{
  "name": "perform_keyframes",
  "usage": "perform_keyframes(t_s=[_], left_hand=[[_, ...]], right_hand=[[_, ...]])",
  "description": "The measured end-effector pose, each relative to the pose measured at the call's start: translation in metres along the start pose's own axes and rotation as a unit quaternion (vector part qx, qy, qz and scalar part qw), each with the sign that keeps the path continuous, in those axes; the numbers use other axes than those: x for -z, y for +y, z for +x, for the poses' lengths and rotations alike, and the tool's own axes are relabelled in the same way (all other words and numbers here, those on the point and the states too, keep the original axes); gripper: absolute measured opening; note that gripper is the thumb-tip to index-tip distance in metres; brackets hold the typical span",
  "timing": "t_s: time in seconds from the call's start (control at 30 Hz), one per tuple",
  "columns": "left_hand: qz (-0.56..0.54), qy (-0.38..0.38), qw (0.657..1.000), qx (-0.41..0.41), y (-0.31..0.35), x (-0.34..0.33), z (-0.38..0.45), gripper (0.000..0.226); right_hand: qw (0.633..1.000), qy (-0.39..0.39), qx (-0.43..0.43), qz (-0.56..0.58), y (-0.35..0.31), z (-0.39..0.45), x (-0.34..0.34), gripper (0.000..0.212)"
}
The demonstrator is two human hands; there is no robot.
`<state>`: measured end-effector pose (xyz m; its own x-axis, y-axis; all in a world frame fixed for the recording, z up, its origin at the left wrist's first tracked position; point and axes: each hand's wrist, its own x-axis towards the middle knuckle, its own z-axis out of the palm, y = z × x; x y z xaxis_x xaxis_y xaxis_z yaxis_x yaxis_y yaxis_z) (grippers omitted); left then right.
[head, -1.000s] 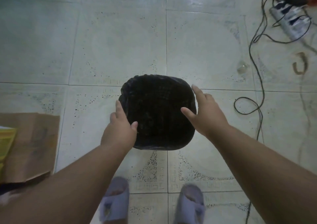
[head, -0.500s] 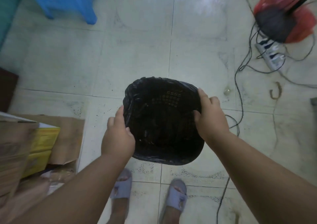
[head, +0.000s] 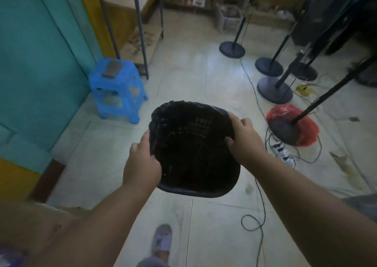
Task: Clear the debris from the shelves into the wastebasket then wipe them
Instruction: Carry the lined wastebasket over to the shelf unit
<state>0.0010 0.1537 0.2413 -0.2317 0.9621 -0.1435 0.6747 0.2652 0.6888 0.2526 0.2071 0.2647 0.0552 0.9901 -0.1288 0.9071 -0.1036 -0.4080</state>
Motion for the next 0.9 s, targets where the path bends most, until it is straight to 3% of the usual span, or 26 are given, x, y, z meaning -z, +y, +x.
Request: perform_keyframes(t_s=[0.2, 0.4, 0.6, 0.9], left_hand=[[-0.007, -0.006, 0.999, -0.044, 0.066, 0.037, 0.113, 0.076], [-0.012, -0.016, 0.996, -0.089, 0.131, 0.004, 0.236, 0.075], [-0.068, -0.001, 0.996, -0.062, 0.201, -0.028, 0.381, 0.072], [-0.096, 0.071, 0.993, -0.002, 0.272, -0.026, 0.585, 0.068]], right_hand=[[0.998, 0.045, -0.015, 0.041, -0.023, 0.082, 0.052, 0.077], [0.995, 0.077, -0.028, 0.065, 0.000, 0.204, 0.086, 0.078], [0.996, 0.069, 0.024, 0.046, 0.009, 0.383, 0.130, 0.076], [0.992, 0.039, 0.107, 0.053, -0.036, 0.642, 0.179, 0.076]])
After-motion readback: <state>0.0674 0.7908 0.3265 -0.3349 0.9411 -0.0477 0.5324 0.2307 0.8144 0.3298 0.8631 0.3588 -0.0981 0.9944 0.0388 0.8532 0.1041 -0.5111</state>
